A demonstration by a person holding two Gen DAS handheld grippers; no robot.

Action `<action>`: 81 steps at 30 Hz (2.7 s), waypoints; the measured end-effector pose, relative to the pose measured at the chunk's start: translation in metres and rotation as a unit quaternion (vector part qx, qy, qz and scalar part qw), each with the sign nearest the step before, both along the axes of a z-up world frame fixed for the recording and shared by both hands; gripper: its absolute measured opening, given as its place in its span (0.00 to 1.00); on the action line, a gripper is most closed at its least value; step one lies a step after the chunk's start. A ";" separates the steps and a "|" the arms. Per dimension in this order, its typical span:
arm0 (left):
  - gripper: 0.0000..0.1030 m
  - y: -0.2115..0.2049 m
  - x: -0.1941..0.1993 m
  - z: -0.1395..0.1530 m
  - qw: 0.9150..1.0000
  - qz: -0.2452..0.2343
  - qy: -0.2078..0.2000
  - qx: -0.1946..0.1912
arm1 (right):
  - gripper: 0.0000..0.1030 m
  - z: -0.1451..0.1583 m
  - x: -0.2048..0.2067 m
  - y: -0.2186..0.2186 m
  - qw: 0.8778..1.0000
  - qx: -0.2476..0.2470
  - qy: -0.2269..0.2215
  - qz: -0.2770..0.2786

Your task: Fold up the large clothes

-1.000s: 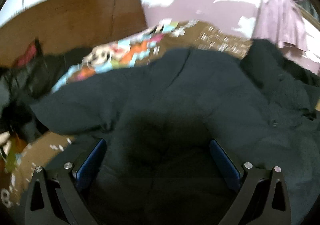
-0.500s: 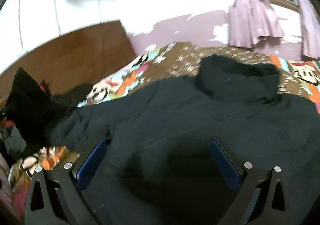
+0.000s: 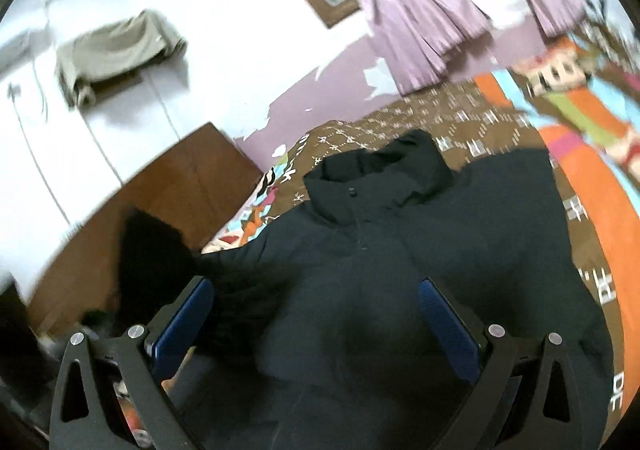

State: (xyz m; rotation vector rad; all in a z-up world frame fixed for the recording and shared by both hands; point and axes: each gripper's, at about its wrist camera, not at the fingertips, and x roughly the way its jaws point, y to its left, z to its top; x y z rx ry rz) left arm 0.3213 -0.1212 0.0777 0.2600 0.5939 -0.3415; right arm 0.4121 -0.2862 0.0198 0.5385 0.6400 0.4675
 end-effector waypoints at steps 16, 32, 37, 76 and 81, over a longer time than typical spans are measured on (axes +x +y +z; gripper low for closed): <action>0.04 -0.065 0.011 -0.091 0.994 -0.058 0.087 0.021 | 0.46 -0.068 0.010 -0.013 0.980 0.090 0.158 0.076; 0.45 -0.055 -0.005 -0.063 0.976 -0.124 0.179 -0.001 | 0.05 -0.005 0.009 -0.026 0.998 0.010 0.041 0.040; 0.46 -0.018 0.015 -0.038 0.978 -0.061 0.197 0.016 | 0.05 0.016 0.018 -0.042 0.998 -0.056 -0.001 -0.019; 0.53 0.088 0.172 -0.117 0.987 -0.015 0.158 0.013 | 0.48 -0.091 0.083 0.041 0.949 -0.290 0.091 0.081; 0.53 0.092 0.169 -0.129 0.986 -0.030 0.162 0.009 | 0.48 -0.109 0.080 0.050 0.943 -0.310 0.091 0.082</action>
